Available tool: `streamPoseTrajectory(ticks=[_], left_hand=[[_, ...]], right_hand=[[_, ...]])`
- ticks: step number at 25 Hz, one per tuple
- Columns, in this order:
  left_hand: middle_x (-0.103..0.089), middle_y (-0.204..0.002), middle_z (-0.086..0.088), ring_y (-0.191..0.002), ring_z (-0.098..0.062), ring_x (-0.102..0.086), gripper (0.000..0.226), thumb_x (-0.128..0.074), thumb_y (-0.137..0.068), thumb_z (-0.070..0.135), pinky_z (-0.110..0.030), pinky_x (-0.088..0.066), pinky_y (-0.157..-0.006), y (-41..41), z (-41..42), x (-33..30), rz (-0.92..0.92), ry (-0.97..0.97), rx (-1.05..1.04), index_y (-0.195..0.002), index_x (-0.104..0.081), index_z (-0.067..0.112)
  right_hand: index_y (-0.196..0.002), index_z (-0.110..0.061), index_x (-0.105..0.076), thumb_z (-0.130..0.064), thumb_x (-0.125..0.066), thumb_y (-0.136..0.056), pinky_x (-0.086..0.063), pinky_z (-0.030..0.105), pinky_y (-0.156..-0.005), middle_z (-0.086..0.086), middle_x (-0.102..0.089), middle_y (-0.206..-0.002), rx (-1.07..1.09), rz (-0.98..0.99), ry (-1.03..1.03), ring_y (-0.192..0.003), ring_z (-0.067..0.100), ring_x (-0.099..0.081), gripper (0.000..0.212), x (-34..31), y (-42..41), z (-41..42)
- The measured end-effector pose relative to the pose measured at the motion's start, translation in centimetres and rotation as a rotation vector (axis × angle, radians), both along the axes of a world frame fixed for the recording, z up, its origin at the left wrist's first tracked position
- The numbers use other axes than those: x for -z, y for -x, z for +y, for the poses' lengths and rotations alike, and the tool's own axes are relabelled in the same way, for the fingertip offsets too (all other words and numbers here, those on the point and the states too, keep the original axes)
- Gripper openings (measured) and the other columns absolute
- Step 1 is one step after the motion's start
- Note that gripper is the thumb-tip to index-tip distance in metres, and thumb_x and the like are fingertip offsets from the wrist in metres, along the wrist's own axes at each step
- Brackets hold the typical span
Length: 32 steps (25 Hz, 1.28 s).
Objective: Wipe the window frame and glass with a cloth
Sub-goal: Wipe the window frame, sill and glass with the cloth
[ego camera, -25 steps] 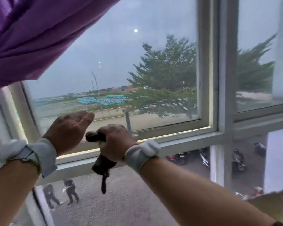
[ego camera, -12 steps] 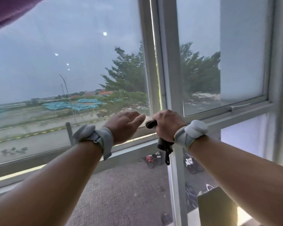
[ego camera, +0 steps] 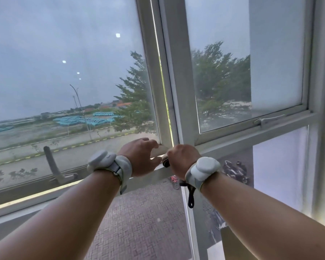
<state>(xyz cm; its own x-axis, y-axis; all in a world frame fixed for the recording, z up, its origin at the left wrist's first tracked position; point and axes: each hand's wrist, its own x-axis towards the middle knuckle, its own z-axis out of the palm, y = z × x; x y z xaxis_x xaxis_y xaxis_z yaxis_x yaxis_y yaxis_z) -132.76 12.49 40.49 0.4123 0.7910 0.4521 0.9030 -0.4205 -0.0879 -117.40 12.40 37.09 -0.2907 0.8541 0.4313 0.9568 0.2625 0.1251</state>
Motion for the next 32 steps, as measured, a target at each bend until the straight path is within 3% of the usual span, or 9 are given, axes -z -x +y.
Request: streamPoseTrajectory(ticks=[10,15,20,24,27,30,32], left_hand=[[-0.062,-0.118,0.002,-0.109,-0.022,-0.059,0.042,-0.056,-0.086,0.049,-0.034,-0.048,-0.094,5.0,-0.3,-0.5,0.016,0.055,-0.072,-0.121,-0.06,0.026],[-0.065,-0.111,0.002,-0.098,-0.017,-0.06,0.041,-0.051,-0.092,0.049,-0.034,-0.049,-0.091,8.7,-2.1,-1.9,-0.15,0.132,-0.025,-0.122,-0.06,0.023],[-0.07,-0.095,0.001,-0.087,-0.018,-0.063,0.031,-0.049,-0.095,0.044,-0.034,-0.052,-0.08,13.7,-5.0,-2.7,-0.223,0.09,0.04,-0.102,-0.069,0.022],[-0.071,-0.085,-0.009,-0.082,-0.028,-0.066,0.044,-0.047,-0.089,0.05,-0.041,-0.056,-0.073,19.5,-6.6,-2.9,-0.47,0.152,0.076,-0.089,-0.069,0.012],[-0.072,-0.089,-0.011,-0.084,-0.027,-0.068,0.039,-0.049,-0.097,0.038,-0.03,-0.053,-0.067,23.3,-7.3,-3.0,-0.611,0.171,0.059,-0.093,-0.068,0.004],[-0.071,-0.09,-0.009,-0.079,-0.02,-0.066,0.037,-0.047,-0.098,0.033,-0.017,-0.05,-0.059,26.7,-7.9,-2.9,-0.633,0.172,0.019,-0.096,-0.068,0.003],[-0.071,-0.09,-0.007,-0.079,-0.018,-0.067,0.038,-0.046,-0.099,0.034,-0.016,-0.05,-0.058,28.7,-8.3,-2.9,-0.632,0.165,-0.01,-0.096,-0.068,0.004]], right_hand=[[-0.095,-0.011,-0.066,-0.022,-0.056,-0.083,-0.048,0.029,-0.071,0.011,-0.068,-0.097,0.04,0.22,0.055,-0.088,0.027,-0.065,0.019,-0.1,1.9,0.1],[-0.099,-0.013,-0.069,-0.021,-0.055,-0.081,-0.051,0.031,-0.074,0.01,-0.067,-0.098,-0.037,0.249,0.071,-0.089,0.027,-0.065,0.024,0.1,7.7,-1.5],[-0.1,-0.023,-0.072,-0.027,-0.052,-0.071,-0.056,0.032,-0.078,0.006,-0.07,-0.093,-0.162,0.278,0.058,-0.09,0.028,-0.067,0.035,1.0,15.3,-3.0],[-0.101,-0.024,-0.071,-0.028,-0.053,-0.071,-0.055,0.029,-0.076,0.005,-0.07,-0.091,-0.228,0.269,0.067,-0.087,0.027,-0.066,0.036,0.8,21.0,-4.5],[-0.103,-0.023,-0.071,-0.029,-0.052,-0.071,-0.056,0.03,-0.077,0.005,-0.07,-0.091,-0.27,0.269,0.057,-0.087,0.027,-0.066,0.038,0.9,24.9,-5.4],[-0.101,-0.02,-0.072,-0.026,-0.052,-0.073,-0.056,0.03,-0.079,0.007,-0.07,-0.09,-0.314,0.274,0.058,-0.087,0.027,-0.065,0.035,0.9,28.5,-6.2],[-0.098,-0.019,-0.072,-0.025,-0.053,-0.075,-0.055,0.03,-0.079,0.007,-0.07,-0.088,-0.346,0.279,0.054,-0.084,0.026,-0.065,0.031,1.0,30.5,-6.9]])
